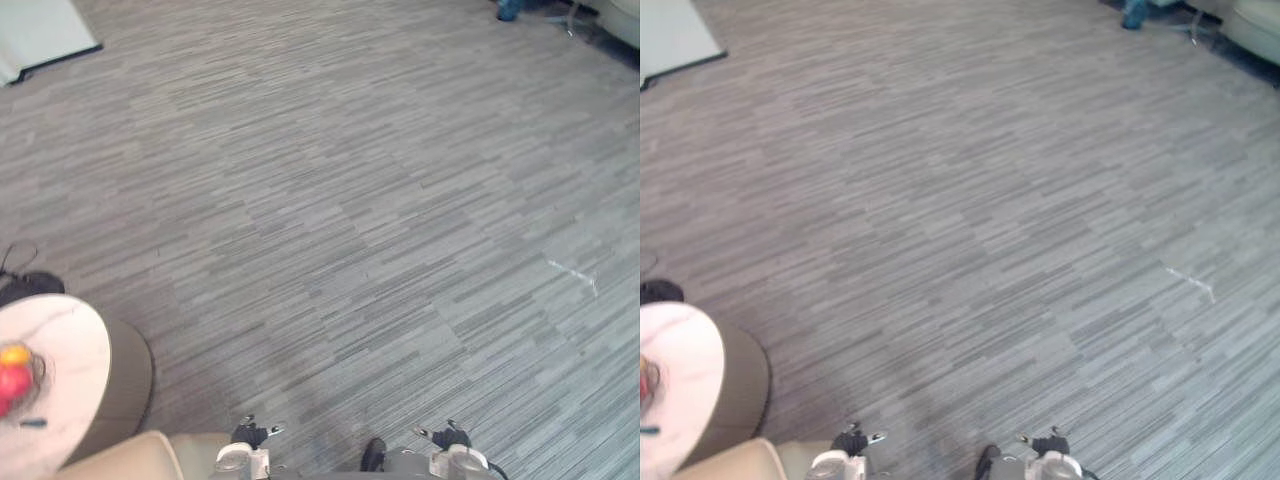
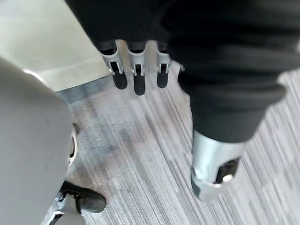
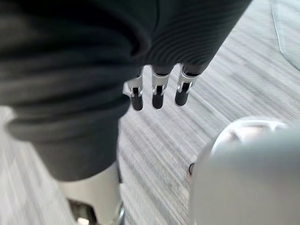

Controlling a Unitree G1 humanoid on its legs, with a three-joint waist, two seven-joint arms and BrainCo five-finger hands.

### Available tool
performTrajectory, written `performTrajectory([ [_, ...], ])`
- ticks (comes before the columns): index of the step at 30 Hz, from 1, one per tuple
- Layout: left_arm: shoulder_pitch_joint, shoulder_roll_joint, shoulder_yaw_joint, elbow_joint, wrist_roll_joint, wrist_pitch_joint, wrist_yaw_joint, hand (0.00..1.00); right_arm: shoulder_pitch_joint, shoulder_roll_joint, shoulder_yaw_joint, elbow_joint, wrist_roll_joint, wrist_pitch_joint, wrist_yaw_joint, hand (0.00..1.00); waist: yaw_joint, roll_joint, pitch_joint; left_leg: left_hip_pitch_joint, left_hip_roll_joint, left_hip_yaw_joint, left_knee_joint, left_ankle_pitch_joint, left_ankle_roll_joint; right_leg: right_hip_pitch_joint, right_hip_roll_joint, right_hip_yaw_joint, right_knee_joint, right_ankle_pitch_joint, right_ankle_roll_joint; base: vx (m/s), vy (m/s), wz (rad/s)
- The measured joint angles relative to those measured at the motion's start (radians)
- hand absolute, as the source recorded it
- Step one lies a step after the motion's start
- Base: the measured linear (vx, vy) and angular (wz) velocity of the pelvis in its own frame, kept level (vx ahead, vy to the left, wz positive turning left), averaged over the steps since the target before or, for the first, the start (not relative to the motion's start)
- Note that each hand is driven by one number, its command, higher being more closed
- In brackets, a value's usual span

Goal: Pick up cushions and gather them together orderly.

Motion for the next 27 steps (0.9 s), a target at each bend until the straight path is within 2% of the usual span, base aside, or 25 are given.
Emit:
performTrajectory([
  [1,0.000,-0.003,0.009,-0.011,-0.001,0.002,-0.002,0.00,0.010,0.010,-0.007,-0.010,0.017,-0.001,-0.003,0.00,0.000,0.005,0.006,-0.061,0.055,-0.022,0.219,0.032,0.047,0.042,0.026,0.030,-0.026,-0.002,-0.003,0.10,-0.040,-0.55],
  [2,0.001,-0.003,0.013,-0.020,-0.001,0.002,-0.001,0.00,0.011,0.012,-0.008,-0.010,0.021,-0.001,-0.003,0.00,0.003,0.004,0.008,-0.087,0.070,-0.041,0.292,0.063,0.086,0.054,0.032,0.046,-0.034,-0.003,-0.003,0.13,0.040,-1.04],
  [3,0.012,0.004,0.017,-0.041,-0.002,-0.001,0.000,0.00,0.002,0.027,-0.007,-0.017,0.023,0.001,-0.005,0.00,0.026,-0.014,0.021,-0.178,0.075,-0.110,0.447,0.063,0.110,0.075,0.025,0.126,-0.044,-0.028,-0.021,0.14,0.125,-1.10],
  [5,0.008,-0.002,0.016,-0.064,-0.002,-0.005,0.000,0.00,-0.003,0.029,-0.009,-0.041,0.025,0.002,-0.012,0.00,0.037,-0.005,0.032,-0.273,0.034,-0.199,0.438,-0.093,0.081,0.077,0.026,0.214,-0.052,-0.046,-0.038,0.14,0.195,-1.38],
  [6,0.009,-0.002,0.016,-0.076,-0.002,-0.007,0.000,0.00,-0.006,0.031,-0.011,-0.039,0.033,0.003,-0.016,0.00,0.050,-0.006,0.033,-0.313,0.001,-0.244,0.360,-0.123,0.078,0.077,0.020,0.267,-0.052,-0.051,-0.031,0.15,0.209,-1.48],
  [7,0.014,-0.002,0.015,-0.084,-0.003,-0.014,0.000,0.00,-0.005,0.033,-0.010,-0.040,0.039,0.004,-0.021,0.00,0.058,-0.009,0.035,-0.345,-0.032,-0.290,0.257,-0.127,0.065,0.078,0.011,0.320,-0.043,-0.061,-0.015,0.19,0.253,-1.60],
  [8,0.019,-0.003,0.018,-0.094,-0.003,-0.018,0.002,0.00,-0.006,0.034,-0.010,-0.041,0.040,0.004,-0.024,0.00,0.058,-0.004,0.034,-0.357,-0.060,-0.364,0.108,-0.107,0.032,0.074,0.005,0.380,-0.031,-0.082,0.019,0.19,0.283,-1.43],
  [9,0.023,-0.006,0.018,-0.097,-0.005,-0.020,0.003,0.00,-0.006,0.032,-0.010,-0.041,0.040,0.003,-0.025,0.00,0.059,0.006,0.034,-0.351,-0.061,-0.403,0.026,-0.090,0.008,0.077,0.008,0.406,-0.029,-0.090,0.032,0.21,0.331,-1.53],
  [10,0.042,-0.019,0.028,-0.098,-0.014,-0.023,0.003,0.00,-0.004,0.026,-0.010,-0.039,0.041,0.003,-0.026,0.00,0.062,0.013,0.033,-0.331,-0.061,-0.416,-0.012,-0.018,-0.002,0.088,0.017,0.458,-0.034,-0.101,0.054,0.37,0.389,-1.34],
  [11,0.037,-0.006,0.037,-0.099,-0.014,-0.020,0.003,0.00,0.004,0.044,-0.015,-0.039,0.041,0.003,-0.028,0.00,0.055,-0.014,0.018,-0.314,-0.089,-0.355,-0.047,-0.053,0.022,0.088,-0.025,0.484,-0.029,-0.091,0.079,0.41,0.359,-1.13],
  [12,0.035,-0.004,0.038,-0.100,-0.012,-0.020,0.003,0.00,0.006,0.051,-0.019,-0.042,0.041,0.004,-0.028,0.00,0.054,-0.032,0.013,-0.306,-0.099,-0.349,-0.048,-0.060,0.032,0.080,-0.031,0.481,-0.009,-0.091,0.092,0.41,0.249,-0.60],
  [14,0.029,0.003,0.045,-0.103,-0.013,-0.020,0.001,0.00,0.017,0.064,-0.027,-0.043,0.041,0.004,-0.030,0.00,0.071,-0.053,0.006,-0.291,-0.110,-0.293,-0.051,-0.086,0.043,0.051,-0.052,0.467,0.043,-0.101,0.112,0.36,0.154,-0.63],
  [15,0.028,0.004,0.046,-0.102,-0.012,-0.017,0.003,0.00,0.025,0.062,-0.029,-0.043,0.040,0.003,-0.030,0.00,0.082,-0.052,0.007,-0.262,-0.110,-0.258,-0.057,-0.102,0.056,0.031,-0.060,0.470,0.093,-0.101,0.121,0.44,0.205,-1.10],
  [16,0.032,0.006,0.045,-0.096,-0.012,-0.009,0.003,0.00,0.025,0.059,-0.029,-0.046,0.040,0.002,-0.028,0.00,0.086,-0.049,0.007,-0.205,-0.112,-0.213,-0.083,-0.110,0.074,-0.008,-0.070,0.461,0.201,-0.094,0.164,0.35,0.171,-1.04],
  [17,0.039,0.005,0.041,-0.098,-0.014,-0.006,0.004,0.00,0.025,0.056,-0.027,-0.055,0.040,0.001,-0.026,0.00,0.086,-0.043,0.009,-0.163,-0.112,-0.194,-0.103,-0.115,0.082,-0.054,-0.082,0.436,0.306,-0.079,0.230,0.36,0.151,-0.96],
  [18,0.040,0.011,0.019,-0.096,-0.014,0.000,0.004,0.00,0.020,0.053,-0.027,-0.076,0.040,0.000,-0.022,0.00,0.079,-0.033,0.016,-0.096,-0.116,-0.187,-0.143,-0.118,0.086,-0.130,-0.112,0.362,0.495,-0.058,0.269,0.37,0.114,-0.52],
  [19,0.040,0.015,0.004,-0.094,-0.014,0.003,0.004,0.00,0.017,0.050,-0.027,-0.080,0.040,-0.001,-0.021,0.00,0.069,-0.030,0.017,-0.068,-0.115,-0.189,-0.159,-0.118,0.086,-0.155,-0.127,0.316,0.552,-0.060,0.261,0.39,0.095,-0.29],
  [20,0.040,0.017,-0.021,-0.086,-0.019,0.003,0.005,0.00,0.006,0.040,-0.026,-0.077,0.039,0.000,-0.020,0.00,0.054,-0.018,0.025,-0.005,-0.111,-0.183,-0.208,-0.117,0.085,-0.184,-0.158,0.198,0.616,-0.092,0.176,0.51,0.053,-0.22],
  [21,0.032,0.017,-0.035,-0.077,-0.022,0.003,0.006,0.00,-0.001,0.032,-0.025,-0.073,0.039,0.000,-0.019,0.00,0.048,-0.012,0.030,0.063,-0.098,-0.158,-0.255,-0.117,0.084,-0.221,-0.175,0.087,0.628,-0.127,0.109,0.45,0.016,-0.39],
  [22,0.033,0.019,-0.035,-0.075,-0.022,0.004,0.006,0.00,-0.012,0.027,-0.018,-0.069,0.039,-0.001,-0.019,0.00,0.048,-0.009,0.031,0.092,-0.089,-0.149,-0.273,-0.116,0.083,-0.257,-0.173,0.025,0.605,-0.138,0.078,0.53,-0.021,-0.44],
  [23,0.032,0.021,-0.036,-0.074,-0.022,0.004,0.006,0.00,-0.017,0.026,-0.013,-0.069,0.039,-0.001,-0.019,0.00,0.045,-0.009,0.032,0.106,-0.083,-0.146,-0.280,-0.116,0.083,-0.285,-0.168,-0.017,0.572,-0.135,0.070,0.35,-0.049,-0.29],
  [24,0.026,0.025,-0.044,-0.066,-0.022,0.003,0.007,0.00,-0.024,0.025,-0.013,-0.069,0.041,-0.007,-0.019,0.00,0.037,-0.010,0.034,0.121,-0.075,-0.145,-0.288,-0.116,0.082,-0.332,-0.155,-0.061,0.497,-0.116,0.044,0.57,-0.129,-0.14],
  [25,0.012,0.032,-0.059,-0.053,-0.021,0.003,0.009,0.00,-0.040,0.018,-0.013,-0.074,0.042,-0.011,-0.020,0.00,0.027,-0.010,0.048,0.148,-0.067,-0.148,-0.302,-0.116,0.082,-0.373,-0.118,-0.079,0.374,-0.064,0.019,0.40,-0.105,-0.07],
  [26,0.011,0.041,-0.069,-0.050,-0.021,0.003,0.010,0.00,-0.047,0.017,-0.008,-0.074,0.040,-0.012,-0.020,0.00,0.024,-0.016,0.057,0.168,-0.070,-0.151,-0.309,-0.111,0.067,-0.377,-0.092,-0.078,0.280,-0.009,0.013,0.53,-0.159,-0.02],
  [27,0.013,0.052,-0.075,-0.044,-0.020,0.003,0.009,0.00,-0.040,0.019,-0.001,-0.065,0.040,-0.012,-0.020,0.00,0.022,-0.042,0.061,0.193,-0.092,-0.169,-0.317,-0.104,0.044,-0.364,-0.074,-0.071,0.135,0.122,-0.017,0.47,-0.156,-0.08],
])
